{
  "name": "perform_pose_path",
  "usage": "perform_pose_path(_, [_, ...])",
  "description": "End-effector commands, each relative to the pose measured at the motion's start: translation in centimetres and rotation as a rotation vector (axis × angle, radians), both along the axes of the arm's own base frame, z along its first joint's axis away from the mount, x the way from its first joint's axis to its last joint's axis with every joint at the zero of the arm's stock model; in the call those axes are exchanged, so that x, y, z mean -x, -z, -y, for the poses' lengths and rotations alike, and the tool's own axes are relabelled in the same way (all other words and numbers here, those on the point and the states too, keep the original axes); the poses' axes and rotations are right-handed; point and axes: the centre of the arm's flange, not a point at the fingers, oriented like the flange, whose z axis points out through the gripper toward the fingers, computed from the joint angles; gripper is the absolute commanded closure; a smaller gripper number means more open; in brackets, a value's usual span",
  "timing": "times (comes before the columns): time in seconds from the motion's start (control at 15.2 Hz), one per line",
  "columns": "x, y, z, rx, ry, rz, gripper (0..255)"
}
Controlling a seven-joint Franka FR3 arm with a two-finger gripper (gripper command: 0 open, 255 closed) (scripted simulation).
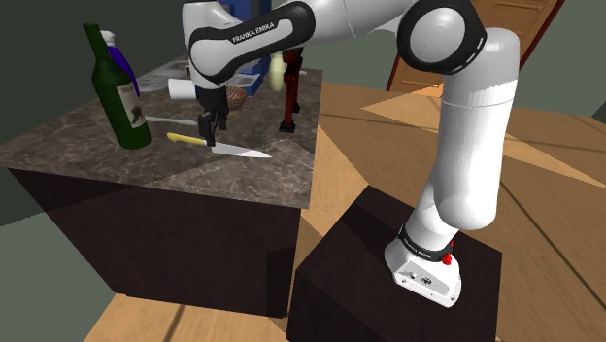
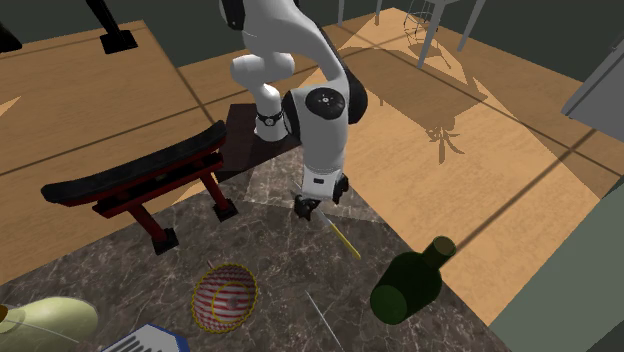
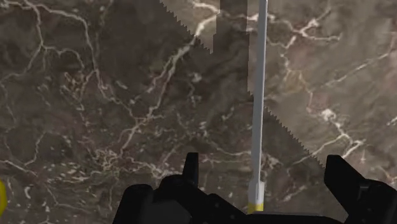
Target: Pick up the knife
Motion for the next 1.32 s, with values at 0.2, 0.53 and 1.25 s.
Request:
perform_pose_path(0.2, [-0.1, 2.5, -0.3, 0.001, -0.007, 0.002, 0])
perform_pose_path(0.53, [-0.1, 3.9, -0.3, 0.001, -0.007, 0.002, 255])
perform_pose_path(1.25, [-0.1, 2.8, -0.3, 0.001, -0.007, 0.002, 255])
